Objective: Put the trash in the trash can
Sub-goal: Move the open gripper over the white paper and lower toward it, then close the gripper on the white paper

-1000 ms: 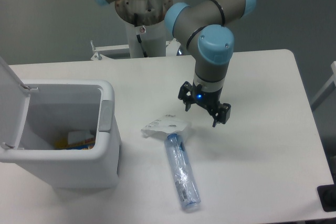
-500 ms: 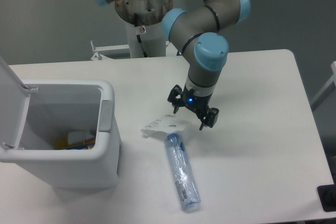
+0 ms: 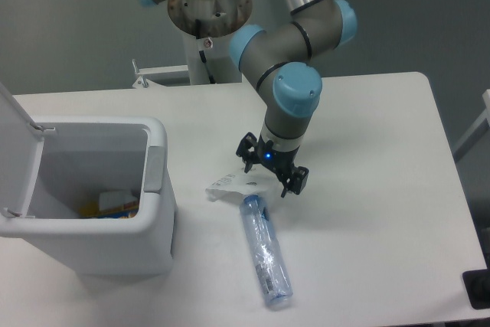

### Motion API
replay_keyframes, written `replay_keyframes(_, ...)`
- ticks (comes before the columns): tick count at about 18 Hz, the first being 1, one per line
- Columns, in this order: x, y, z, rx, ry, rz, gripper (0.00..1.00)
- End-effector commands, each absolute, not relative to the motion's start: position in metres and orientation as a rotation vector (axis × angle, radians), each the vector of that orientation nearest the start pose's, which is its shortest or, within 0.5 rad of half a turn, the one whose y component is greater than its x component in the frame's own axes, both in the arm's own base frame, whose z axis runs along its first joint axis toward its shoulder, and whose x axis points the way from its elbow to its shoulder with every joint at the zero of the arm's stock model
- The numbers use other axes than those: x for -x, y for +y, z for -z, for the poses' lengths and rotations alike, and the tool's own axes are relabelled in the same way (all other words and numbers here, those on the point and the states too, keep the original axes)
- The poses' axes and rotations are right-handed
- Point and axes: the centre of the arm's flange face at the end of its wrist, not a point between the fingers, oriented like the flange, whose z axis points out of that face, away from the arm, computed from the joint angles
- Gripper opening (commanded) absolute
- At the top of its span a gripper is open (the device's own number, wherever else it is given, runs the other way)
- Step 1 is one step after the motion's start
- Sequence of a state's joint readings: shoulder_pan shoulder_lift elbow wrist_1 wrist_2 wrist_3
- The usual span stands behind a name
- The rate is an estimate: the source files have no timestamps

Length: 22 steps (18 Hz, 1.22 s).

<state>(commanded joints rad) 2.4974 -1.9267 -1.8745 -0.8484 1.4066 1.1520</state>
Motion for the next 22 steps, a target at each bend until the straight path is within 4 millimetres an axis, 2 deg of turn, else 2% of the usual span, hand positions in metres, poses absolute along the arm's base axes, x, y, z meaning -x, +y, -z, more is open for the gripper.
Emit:
replay_keyframes(2,0.358,0.460,-0.226,2.949,0.346,0.043,1.00)
replay_keyframes(3,0.358,0.460,-0.226,2.953,0.335,0.045,0.92)
replay_keyframes(8,0.356,0.457,-0.226,2.975,0.299,0.040,0.14)
replay_keyframes(9,0.356,0.457,-0.227,2.975,0.301,0.040,0.03)
replay_keyframes(12,0.355,0.456,-0.229,2.980,0.297,0.042,0.00)
replay_keyframes(18,0.353,0.454,-0.231,2.980,0.310,0.044,0.00)
replay_keyframes(22,0.344,0.440,-0.230,2.987,0.428,0.040,0.00)
